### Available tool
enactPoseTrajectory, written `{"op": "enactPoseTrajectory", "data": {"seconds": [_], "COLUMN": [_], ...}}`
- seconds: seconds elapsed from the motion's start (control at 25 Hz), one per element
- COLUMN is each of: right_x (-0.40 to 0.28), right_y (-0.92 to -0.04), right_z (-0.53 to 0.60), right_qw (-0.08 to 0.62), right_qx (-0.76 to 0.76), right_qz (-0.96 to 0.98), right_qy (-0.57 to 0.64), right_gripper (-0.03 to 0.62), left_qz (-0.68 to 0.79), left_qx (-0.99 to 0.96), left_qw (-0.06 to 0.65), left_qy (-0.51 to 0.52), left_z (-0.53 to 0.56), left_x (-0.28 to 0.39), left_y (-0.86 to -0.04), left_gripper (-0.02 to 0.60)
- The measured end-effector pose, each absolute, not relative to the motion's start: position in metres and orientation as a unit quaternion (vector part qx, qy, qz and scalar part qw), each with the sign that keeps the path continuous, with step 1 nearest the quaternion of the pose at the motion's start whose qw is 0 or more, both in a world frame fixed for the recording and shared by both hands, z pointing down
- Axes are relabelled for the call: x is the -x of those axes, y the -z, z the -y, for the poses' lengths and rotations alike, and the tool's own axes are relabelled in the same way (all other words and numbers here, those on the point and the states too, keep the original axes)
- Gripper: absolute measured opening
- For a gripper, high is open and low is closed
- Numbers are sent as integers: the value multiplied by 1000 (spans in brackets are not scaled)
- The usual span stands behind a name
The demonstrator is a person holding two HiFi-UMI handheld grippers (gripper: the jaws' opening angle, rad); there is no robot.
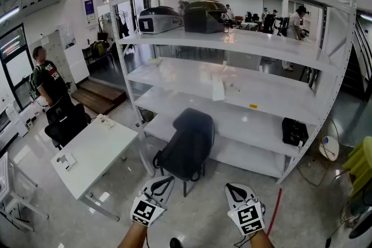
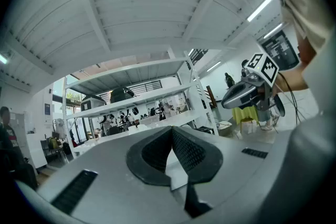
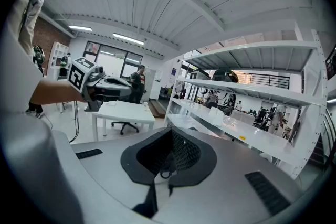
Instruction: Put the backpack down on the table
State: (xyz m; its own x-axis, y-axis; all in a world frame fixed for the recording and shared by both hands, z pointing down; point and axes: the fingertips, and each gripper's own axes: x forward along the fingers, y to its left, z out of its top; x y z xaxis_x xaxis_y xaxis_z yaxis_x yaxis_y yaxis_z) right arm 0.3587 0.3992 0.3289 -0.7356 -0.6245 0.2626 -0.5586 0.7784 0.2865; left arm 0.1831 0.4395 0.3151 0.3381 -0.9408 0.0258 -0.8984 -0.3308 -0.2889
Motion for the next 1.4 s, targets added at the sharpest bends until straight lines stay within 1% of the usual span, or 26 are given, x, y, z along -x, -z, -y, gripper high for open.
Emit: {"op": "enactPoseTrajectory", "data": {"seconds": [0.6, 1.08, 1.24, 1.4], "right_x": [-358, -343, -327, -304], "right_y": [-333, -349, -355, -360], "right_z": [-397, -386, -376, -358], "right_qw": [173, 217, 222, 228], "right_qx": [-321, -322, -325, -332], "right_qz": [926, 910, 908, 905], "right_qy": [95, 144, 142, 137], "right_gripper": [25, 26, 26, 26], "left_qz": [-568, -565, -560, -559], "left_qx": [811, 812, 815, 818], "left_qw": [107, 109, 105, 99], "left_qy": [94, 101, 103, 98], "left_z": [-437, -424, -414, -395], "left_x": [-183, -179, -166, -139], "left_y": [-320, -326, -333, -337], "left_gripper": [14, 14, 14, 14]}}
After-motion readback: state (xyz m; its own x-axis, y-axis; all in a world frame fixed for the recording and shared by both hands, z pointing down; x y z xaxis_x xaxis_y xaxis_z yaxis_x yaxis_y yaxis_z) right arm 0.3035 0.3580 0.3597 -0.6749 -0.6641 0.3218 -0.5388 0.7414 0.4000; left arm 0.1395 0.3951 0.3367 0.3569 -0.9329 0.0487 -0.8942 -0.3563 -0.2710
